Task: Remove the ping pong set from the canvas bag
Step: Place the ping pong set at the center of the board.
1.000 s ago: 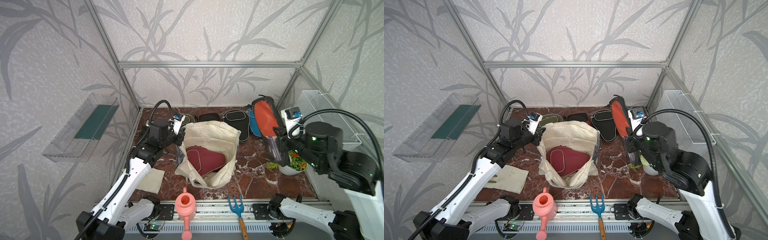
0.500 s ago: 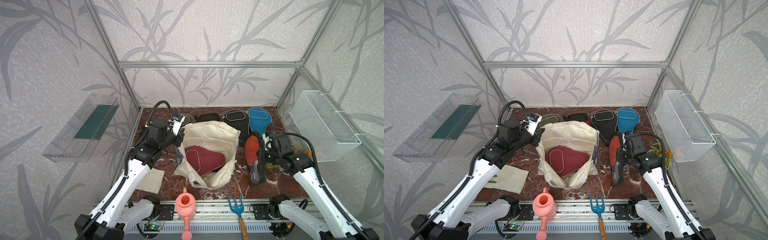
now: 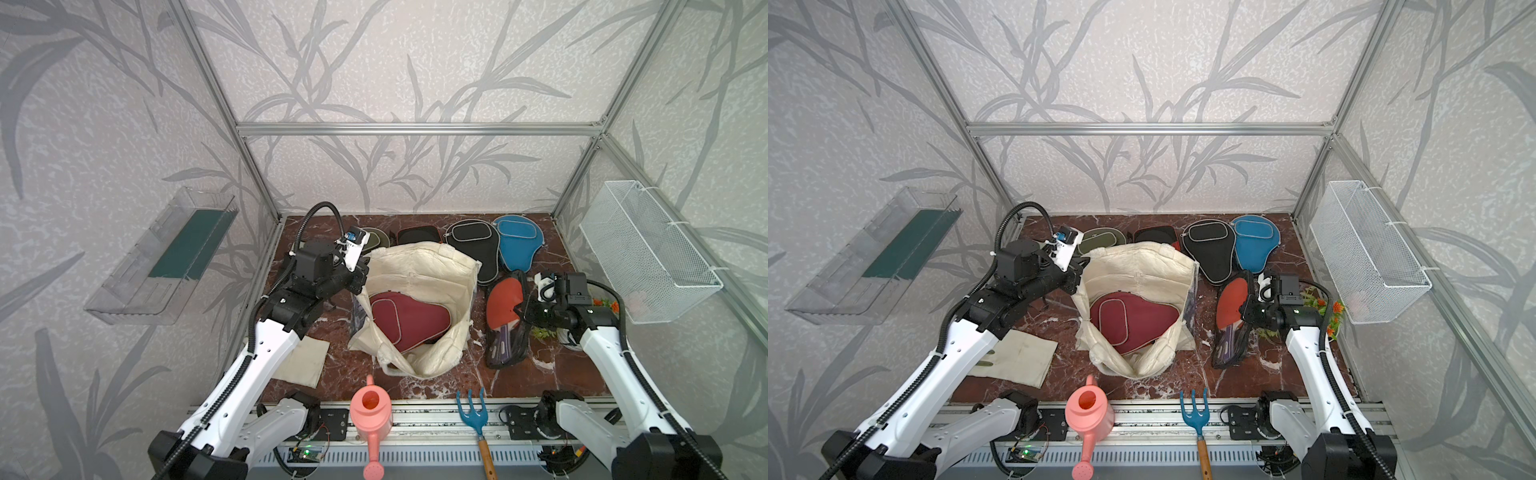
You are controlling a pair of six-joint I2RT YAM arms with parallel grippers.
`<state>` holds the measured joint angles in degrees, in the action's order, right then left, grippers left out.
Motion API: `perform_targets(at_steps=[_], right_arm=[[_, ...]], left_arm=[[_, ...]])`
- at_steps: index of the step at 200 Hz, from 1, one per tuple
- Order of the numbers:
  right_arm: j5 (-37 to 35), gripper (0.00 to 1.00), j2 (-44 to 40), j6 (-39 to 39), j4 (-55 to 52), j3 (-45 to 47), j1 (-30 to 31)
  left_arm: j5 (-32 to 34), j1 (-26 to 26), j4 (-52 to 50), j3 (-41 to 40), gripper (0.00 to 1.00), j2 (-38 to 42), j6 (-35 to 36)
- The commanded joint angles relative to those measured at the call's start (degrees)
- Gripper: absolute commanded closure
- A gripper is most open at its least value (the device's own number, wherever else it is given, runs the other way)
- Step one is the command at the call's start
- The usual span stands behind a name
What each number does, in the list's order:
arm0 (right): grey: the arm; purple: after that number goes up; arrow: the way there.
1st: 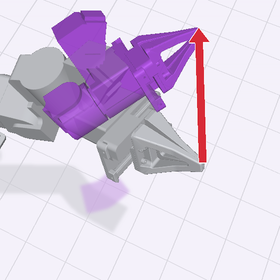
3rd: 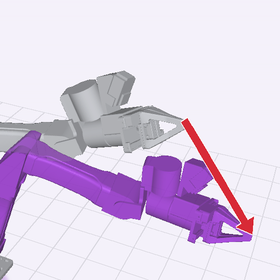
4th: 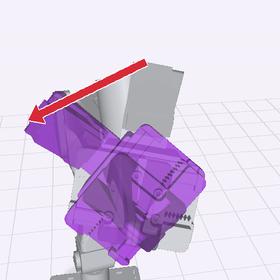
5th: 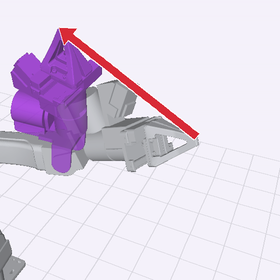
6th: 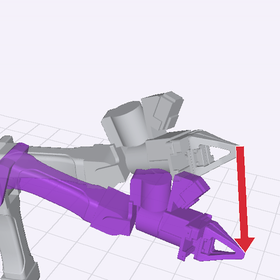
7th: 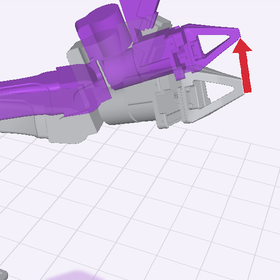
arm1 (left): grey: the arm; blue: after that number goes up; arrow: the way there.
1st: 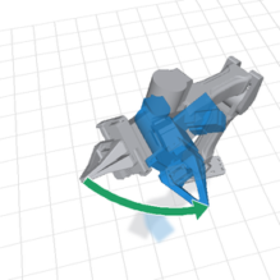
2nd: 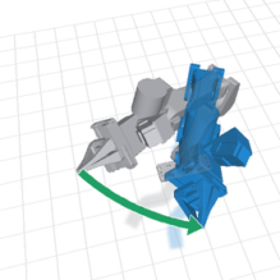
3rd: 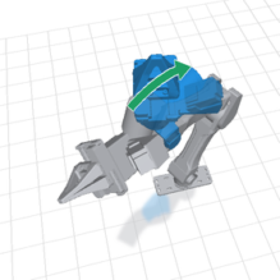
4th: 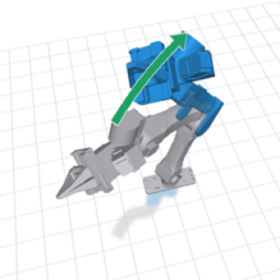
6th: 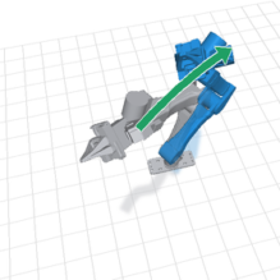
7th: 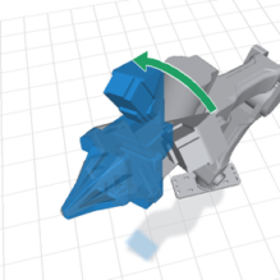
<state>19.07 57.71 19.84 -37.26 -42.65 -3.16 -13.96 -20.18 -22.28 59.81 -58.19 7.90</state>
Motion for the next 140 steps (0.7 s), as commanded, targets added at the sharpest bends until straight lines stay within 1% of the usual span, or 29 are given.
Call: perform_targets(at_steps=[1,40,58,71,82,95,103,113,140], right_arm=[[0.8,1.0,1.3,-3.3,-0.1,0.3,-1.6],[-1.2,1.0,3.8,-5.4,-0.8,0.3,-3.7],[-4.3,0.98,5.0,-5.8,-1.9,-0.7,-3.7],[-5.5,0.93,5.4,-6.2,-2.7,-1.5,-4.0],[-6.1,0.91,5.6,-6.5,-3.3,-1.8,-4.0],[-7.3,0.85,5.3,-6.6,-4.0,-2.3,-4.1],[-7.7,0.8,5.0,-6.7,-4.3,-2.5,-4.2],[-8.1,0.71,4.8,-7.0,-4.5,-2.7,-4.3],[-9.1,0.56,5.1,-7.8,-5.4,-3.7,-4.6]], left_arm=[[-0.9,0.1,4.3,0.6,1.0,2.3,0.4],[-1.2,0.1,4.3,0.3,1.0,2.1,0.0],[-1.2,0.1,4.4,0.2,1.0,2.3,0.0],[-1.1,0.1,4.4,0.2,1.0,2.3,0.1],[-1.1,0.1,4.4,0.2,1.0,2.2,0.2],[-1.2,0.1,4.4,0.2,1.0,2.2,0.2],[-1.2,0.1,4.4,0.1,1.0,2.2,0.1],[-1.2,0.1,4.5,0.0,1.0,2.2,0.3],[-1.2,0.1,4.6,0.0,1.0,2.3,0.1]])
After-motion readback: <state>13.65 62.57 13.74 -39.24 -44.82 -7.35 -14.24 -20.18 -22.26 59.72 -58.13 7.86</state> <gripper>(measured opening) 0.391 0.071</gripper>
